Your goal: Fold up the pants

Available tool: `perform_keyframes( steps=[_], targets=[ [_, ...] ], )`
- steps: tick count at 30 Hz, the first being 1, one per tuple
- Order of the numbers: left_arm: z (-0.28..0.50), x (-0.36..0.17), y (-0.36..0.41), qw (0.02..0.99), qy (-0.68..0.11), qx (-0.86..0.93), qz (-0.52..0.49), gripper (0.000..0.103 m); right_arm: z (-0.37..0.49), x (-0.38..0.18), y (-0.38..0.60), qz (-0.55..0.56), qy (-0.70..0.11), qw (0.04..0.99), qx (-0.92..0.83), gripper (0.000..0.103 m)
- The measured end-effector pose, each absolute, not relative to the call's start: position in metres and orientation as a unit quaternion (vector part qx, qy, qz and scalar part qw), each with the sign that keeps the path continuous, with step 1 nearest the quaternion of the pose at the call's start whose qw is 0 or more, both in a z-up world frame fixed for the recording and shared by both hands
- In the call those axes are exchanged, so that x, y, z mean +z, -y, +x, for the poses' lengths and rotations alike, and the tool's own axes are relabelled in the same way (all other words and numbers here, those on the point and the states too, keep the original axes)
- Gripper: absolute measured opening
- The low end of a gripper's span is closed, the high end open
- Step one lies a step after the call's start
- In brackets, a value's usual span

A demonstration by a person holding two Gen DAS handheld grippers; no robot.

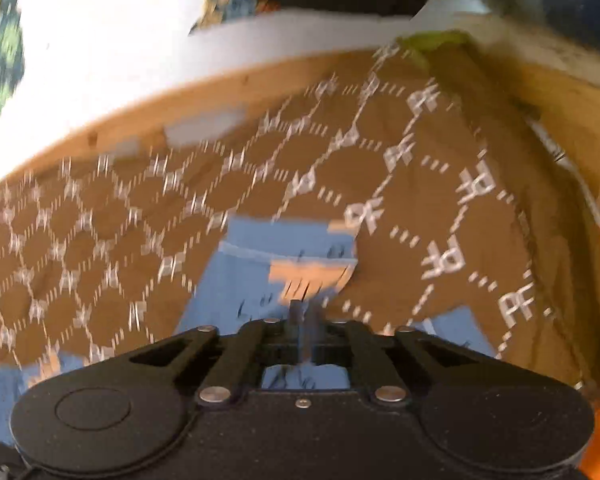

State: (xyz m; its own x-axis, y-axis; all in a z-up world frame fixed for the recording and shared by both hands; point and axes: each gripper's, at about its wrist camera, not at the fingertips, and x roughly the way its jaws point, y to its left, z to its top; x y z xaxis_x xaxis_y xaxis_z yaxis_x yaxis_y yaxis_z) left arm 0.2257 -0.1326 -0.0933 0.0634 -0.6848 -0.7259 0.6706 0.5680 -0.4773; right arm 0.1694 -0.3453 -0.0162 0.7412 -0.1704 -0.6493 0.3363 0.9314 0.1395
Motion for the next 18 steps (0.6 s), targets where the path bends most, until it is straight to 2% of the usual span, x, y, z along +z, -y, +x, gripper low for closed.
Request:
perform_keyframes(
  steps=[7,9,12,13,14,15,16,18],
  targets=[
    [0.227,-0.099,0.132,0.727,-0.521,-0.447,-0.025,0.000,0.235,-0.037,0.282,0.033,-0.355,0.933,-0.050,0.040],
    [0.225,-0.099,0.130,0.728,-0.522,-0.443,-0.026,0.000,0.251,-0.045,0.268,0.009,-0.364,0.930,-0.053,0.056],
    [0.223,-0.100,0.130,0.729,-0.524,-0.439,-0.030,0.000,0.269,-0.053,0.258,-0.023,-0.370,0.925,-0.086,0.058],
    [0.223,-0.100,0.129,0.730,-0.524,-0.437,-0.031,0.000,0.276,-0.057,0.257,-0.031,-0.376,0.921,-0.093,0.056],
    [0.222,-0.100,0.129,0.731,-0.524,-0.437,-0.032,0.000,0.280,-0.060,0.257,-0.038,-0.380,0.919,-0.101,0.036],
    [0.222,-0.100,0.128,0.731,-0.524,-0.436,-0.032,0.000,0.284,-0.063,0.258,-0.048,-0.384,0.915,-0.112,0.006],
    [0.222,-0.099,0.128,0.732,-0.522,-0.436,-0.033,0.000,0.286,-0.065,0.258,-0.053,-0.385,0.913,-0.119,0.002],
    [0.220,-0.097,0.127,0.733,-0.519,-0.440,-0.032,0.000,0.276,-0.061,0.269,-0.029,-0.372,0.919,-0.126,0.001]
  ],
)
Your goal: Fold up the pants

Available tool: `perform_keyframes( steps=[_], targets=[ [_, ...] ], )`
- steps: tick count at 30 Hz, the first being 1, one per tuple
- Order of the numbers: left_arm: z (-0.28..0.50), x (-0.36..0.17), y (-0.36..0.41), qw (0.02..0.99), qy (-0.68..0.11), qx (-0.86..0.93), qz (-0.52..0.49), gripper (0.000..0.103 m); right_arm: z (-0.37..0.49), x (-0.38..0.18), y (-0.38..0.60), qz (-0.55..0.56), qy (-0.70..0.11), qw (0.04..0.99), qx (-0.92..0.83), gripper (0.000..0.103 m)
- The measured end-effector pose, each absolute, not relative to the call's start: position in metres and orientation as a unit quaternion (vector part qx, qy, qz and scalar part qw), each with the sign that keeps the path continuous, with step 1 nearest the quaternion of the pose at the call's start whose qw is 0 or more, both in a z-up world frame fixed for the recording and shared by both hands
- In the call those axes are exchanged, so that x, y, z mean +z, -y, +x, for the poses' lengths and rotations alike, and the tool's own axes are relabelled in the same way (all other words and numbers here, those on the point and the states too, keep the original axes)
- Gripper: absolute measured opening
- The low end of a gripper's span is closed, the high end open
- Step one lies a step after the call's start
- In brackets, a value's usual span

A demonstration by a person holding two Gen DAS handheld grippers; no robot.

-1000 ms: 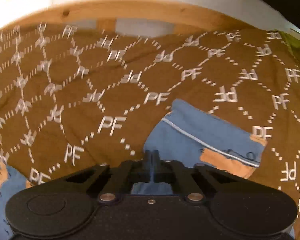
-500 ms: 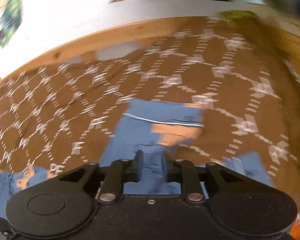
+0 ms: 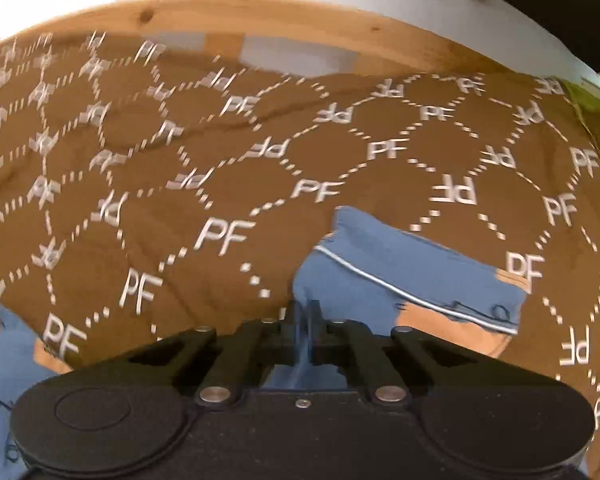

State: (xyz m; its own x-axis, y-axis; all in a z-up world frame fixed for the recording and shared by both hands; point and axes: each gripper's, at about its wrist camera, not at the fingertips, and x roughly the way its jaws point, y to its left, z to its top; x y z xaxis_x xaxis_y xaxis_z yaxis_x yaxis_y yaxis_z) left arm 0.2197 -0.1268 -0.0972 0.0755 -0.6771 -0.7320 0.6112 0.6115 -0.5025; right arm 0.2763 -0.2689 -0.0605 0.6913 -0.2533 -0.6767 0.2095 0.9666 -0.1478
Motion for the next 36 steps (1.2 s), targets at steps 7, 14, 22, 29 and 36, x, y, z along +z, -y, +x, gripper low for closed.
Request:
perform_keyframes(
  steps=[7,14,22,29,36],
  targets=[
    [0.207,-0.072,0.128,0.728,-0.467,-0.500,0.051,0.000,0.149,-0.006,0.329,0.113,-0.250,0.943,-0.188,0.001],
    [0.181,-0.075,0.151,0.721,-0.435,-0.516,0.158,0.000,0.054,-0.048,0.376,0.272,-0.260,0.892,-0.252,0.001],
    [0.168,-0.090,0.164,0.725,-0.422,-0.502,0.212,0.000,0.023,-0.083,0.384,0.289,-0.277,0.886,-0.232,0.010],
    [0.160,-0.088,0.170,0.728,-0.411,-0.492,0.243,0.000,0.006,-0.077,0.404,0.260,-0.269,0.903,-0.212,0.032],
    [0.156,-0.086,0.177,0.733,-0.418,-0.470,0.260,0.000,0.015,-0.076,0.431,0.290,-0.250,0.900,-0.209,0.033]
  ],
)
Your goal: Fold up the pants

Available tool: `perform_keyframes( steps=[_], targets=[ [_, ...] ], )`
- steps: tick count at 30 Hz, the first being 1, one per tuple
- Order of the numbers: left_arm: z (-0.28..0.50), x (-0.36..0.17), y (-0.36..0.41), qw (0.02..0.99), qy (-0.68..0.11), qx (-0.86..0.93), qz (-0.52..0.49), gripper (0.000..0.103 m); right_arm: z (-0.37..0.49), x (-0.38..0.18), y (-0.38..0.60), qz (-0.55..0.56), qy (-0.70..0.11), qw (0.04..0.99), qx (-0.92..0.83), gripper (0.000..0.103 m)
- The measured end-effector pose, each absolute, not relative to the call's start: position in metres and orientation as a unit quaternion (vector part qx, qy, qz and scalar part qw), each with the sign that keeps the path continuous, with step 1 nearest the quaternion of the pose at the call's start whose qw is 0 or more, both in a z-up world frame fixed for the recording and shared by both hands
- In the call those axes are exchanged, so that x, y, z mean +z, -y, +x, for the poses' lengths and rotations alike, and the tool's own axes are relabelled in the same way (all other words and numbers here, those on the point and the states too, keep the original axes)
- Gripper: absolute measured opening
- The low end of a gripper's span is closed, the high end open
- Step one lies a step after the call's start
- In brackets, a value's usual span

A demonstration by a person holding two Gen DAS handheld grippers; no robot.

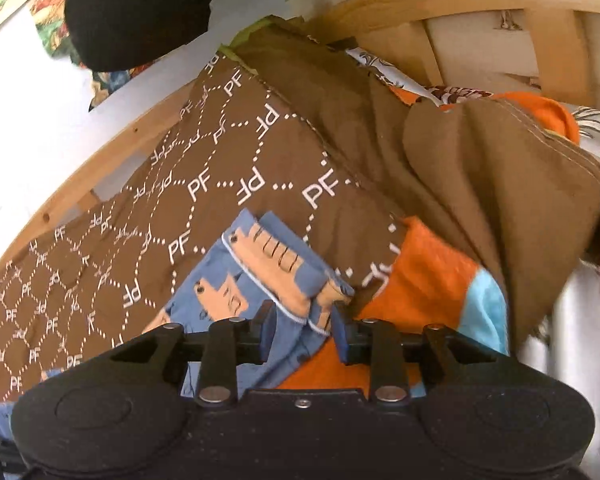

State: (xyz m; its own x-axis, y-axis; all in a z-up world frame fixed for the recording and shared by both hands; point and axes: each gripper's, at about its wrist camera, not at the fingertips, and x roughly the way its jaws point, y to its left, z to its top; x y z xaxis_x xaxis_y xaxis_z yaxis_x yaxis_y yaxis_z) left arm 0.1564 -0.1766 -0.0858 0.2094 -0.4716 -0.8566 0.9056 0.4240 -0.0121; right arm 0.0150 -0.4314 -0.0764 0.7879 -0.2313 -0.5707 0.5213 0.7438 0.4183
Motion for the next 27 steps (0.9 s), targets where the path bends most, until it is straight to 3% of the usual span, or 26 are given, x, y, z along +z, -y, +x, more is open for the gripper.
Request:
perform_keyframes(
  steps=[7,11,14,17,19,20,21,22,27],
  targets=[
    [0.155,-0.085,0.178,0.732,-0.421,-0.463,0.270,0.000,0.020,-0.074,0.436,0.315,-0.237,0.894,-0.215,0.033],
    [0.154,-0.085,0.176,0.732,-0.420,-0.462,0.272,0.000,0.016,-0.065,0.427,0.276,-0.235,0.904,-0.226,0.034],
    [0.154,-0.085,0.175,0.733,-0.420,-0.462,0.269,0.000,0.014,-0.058,0.421,0.234,-0.229,0.916,-0.232,0.046],
    [0.154,-0.085,0.176,0.734,-0.421,-0.461,0.266,0.000,0.027,-0.060,0.424,0.194,-0.247,0.923,-0.221,0.047],
    [0.154,-0.085,0.176,0.735,-0.421,-0.461,0.264,0.000,0.039,-0.065,0.425,0.156,-0.263,0.929,-0.210,0.041],
    [0.154,-0.085,0.175,0.736,-0.421,-0.461,0.264,0.000,0.044,-0.067,0.424,0.132,-0.271,0.931,-0.206,0.030],
    [0.154,-0.085,0.175,0.736,-0.420,-0.461,0.263,0.000,0.048,-0.068,0.422,0.111,-0.275,0.933,-0.204,0.010],
    [0.154,-0.085,0.175,0.737,-0.420,-0.461,0.262,0.000,0.049,-0.068,0.420,0.092,-0.278,0.934,-0.203,0.002],
    [0.151,-0.082,0.173,0.732,-0.416,-0.466,0.271,0.000,0.033,-0.050,0.419,0.080,-0.265,0.940,-0.198,0.001]
  ],
)
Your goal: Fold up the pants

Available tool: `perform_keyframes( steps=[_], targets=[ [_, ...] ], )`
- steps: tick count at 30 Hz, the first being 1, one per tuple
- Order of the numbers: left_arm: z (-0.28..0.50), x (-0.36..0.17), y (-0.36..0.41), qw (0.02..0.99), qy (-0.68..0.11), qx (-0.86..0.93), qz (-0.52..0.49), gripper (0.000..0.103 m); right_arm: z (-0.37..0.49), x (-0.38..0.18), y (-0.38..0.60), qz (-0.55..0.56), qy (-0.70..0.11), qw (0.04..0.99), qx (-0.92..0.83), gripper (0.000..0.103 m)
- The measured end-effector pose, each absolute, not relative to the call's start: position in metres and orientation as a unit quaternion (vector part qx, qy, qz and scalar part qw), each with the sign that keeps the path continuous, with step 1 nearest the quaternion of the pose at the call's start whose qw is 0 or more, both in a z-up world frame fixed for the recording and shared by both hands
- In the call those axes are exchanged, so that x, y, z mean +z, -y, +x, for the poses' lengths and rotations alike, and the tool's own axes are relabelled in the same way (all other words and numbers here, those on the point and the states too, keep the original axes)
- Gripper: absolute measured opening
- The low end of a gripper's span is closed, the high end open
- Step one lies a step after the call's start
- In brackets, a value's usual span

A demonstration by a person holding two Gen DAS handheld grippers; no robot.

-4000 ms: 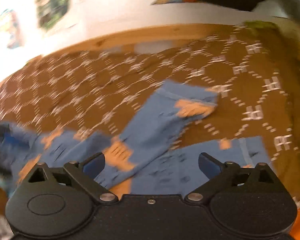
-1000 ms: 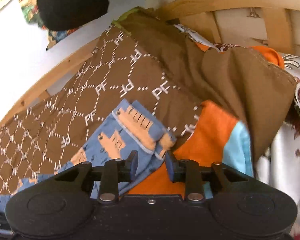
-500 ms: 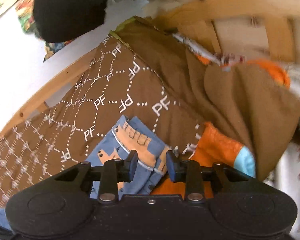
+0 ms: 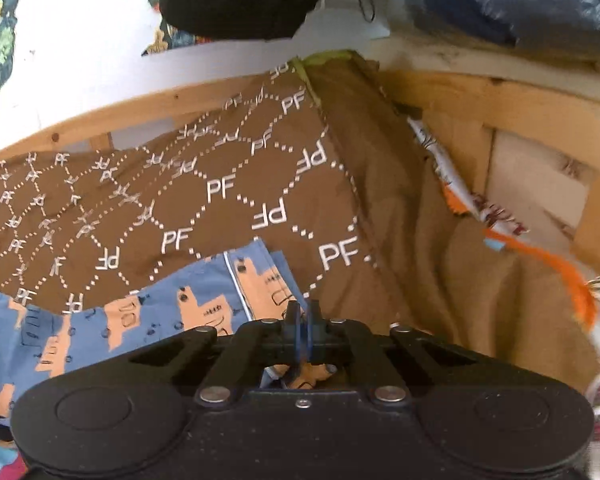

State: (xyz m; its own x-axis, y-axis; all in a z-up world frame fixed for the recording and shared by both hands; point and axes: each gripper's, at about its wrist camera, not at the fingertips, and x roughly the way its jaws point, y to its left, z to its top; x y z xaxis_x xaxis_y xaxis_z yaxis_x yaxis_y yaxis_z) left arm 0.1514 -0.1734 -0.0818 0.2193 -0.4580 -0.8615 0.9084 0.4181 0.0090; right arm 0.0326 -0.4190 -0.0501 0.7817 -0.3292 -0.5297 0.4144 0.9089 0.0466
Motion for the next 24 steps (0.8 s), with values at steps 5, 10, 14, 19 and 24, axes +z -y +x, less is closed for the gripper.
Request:
perform_keyframes(
  steps=[5,10,14,19,24],
  targets=[
    [0.153,-0.084,0.169,0.724,-0.418,-0.476,0.271,0.003,0.032,-0.061,0.423,0.071,-0.311,0.928,-0.192,0.007],
    [0.168,-0.080,0.158,0.725,-0.446,-0.482,0.207,0.037,0.039,-0.060,0.436,0.087,-0.314,0.933,-0.155,0.037],
    [0.180,-0.067,0.144,0.740,-0.434,-0.481,0.181,0.045,0.056,-0.057,0.444,0.056,-0.328,0.934,-0.128,0.050],
    [0.211,-0.051,0.106,0.803,-0.403,-0.409,0.158,0.054,0.084,-0.066,0.456,0.076,-0.355,0.927,-0.092,0.053],
    [0.254,-0.052,0.070,0.844,-0.413,-0.313,0.139,0.054,0.091,-0.071,0.441,0.035,-0.377,0.923,-0.070,0.015]
  ],
)
